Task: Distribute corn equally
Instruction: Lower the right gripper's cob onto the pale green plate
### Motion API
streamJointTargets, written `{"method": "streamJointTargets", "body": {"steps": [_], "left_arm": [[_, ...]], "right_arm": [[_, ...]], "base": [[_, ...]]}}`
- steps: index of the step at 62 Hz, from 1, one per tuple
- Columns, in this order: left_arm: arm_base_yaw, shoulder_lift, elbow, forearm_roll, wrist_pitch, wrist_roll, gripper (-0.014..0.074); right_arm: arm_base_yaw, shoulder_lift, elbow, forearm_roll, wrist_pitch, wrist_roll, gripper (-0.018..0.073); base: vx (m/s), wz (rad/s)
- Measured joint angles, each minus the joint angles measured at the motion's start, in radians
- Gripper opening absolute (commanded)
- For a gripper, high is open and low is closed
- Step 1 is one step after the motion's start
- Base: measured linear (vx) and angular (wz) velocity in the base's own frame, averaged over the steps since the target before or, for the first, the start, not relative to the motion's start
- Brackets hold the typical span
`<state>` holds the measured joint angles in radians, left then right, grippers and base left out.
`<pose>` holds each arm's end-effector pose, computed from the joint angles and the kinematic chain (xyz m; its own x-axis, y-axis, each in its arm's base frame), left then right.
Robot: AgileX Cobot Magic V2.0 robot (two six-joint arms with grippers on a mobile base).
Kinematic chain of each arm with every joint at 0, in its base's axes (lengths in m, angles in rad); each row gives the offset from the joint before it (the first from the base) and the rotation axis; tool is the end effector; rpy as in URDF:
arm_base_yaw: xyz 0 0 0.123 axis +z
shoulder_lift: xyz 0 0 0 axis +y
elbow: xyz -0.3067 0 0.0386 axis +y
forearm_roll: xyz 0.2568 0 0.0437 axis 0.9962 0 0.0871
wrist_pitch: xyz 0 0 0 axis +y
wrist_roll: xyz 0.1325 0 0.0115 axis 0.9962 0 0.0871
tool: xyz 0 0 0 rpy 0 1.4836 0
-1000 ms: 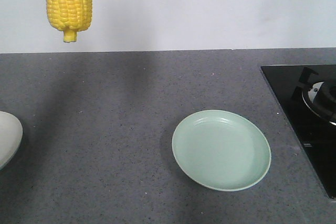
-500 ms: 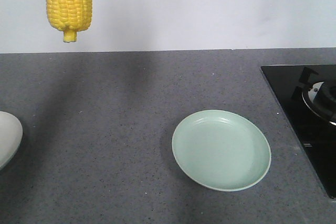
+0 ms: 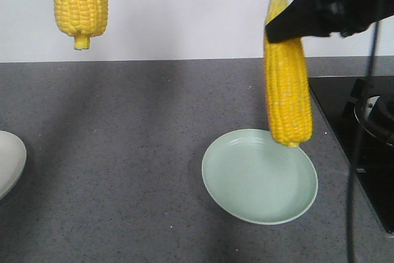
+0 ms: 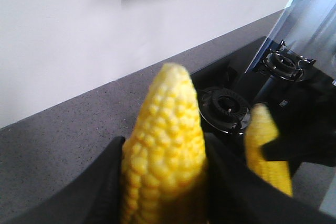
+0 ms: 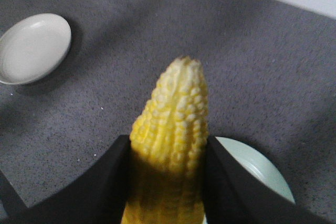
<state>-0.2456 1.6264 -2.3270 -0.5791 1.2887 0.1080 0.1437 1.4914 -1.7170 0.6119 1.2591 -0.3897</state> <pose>0.2988 -0.1470 0.5768 -0.4684 0.0543 -0.8818 0.6340 0.7158 -0.2927 0.3115 0.1186 0.4457 -0.6707 -0.2466 -0.6995 -0.5913 0.7471 0.3036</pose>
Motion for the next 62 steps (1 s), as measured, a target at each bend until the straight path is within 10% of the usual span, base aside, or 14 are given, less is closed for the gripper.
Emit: {"method": "streamJointTargets", "body": {"steps": [21,62], "left_arm": [[0.0,0.0,0.0,0.0,0.0,0.0,-0.0006],[0.0,0.0,0.0,0.0,0.0,0.0,-0.0006]], "right_arm": [[0.0,0.331,0.005,0.021,-0.011,-0.02,-0.0004],[0.047,0.344,0.078,-0.141,-0.018,-0.001,0.0121]], "base": [[0.0,0.0],[0.0,0.0]]}}
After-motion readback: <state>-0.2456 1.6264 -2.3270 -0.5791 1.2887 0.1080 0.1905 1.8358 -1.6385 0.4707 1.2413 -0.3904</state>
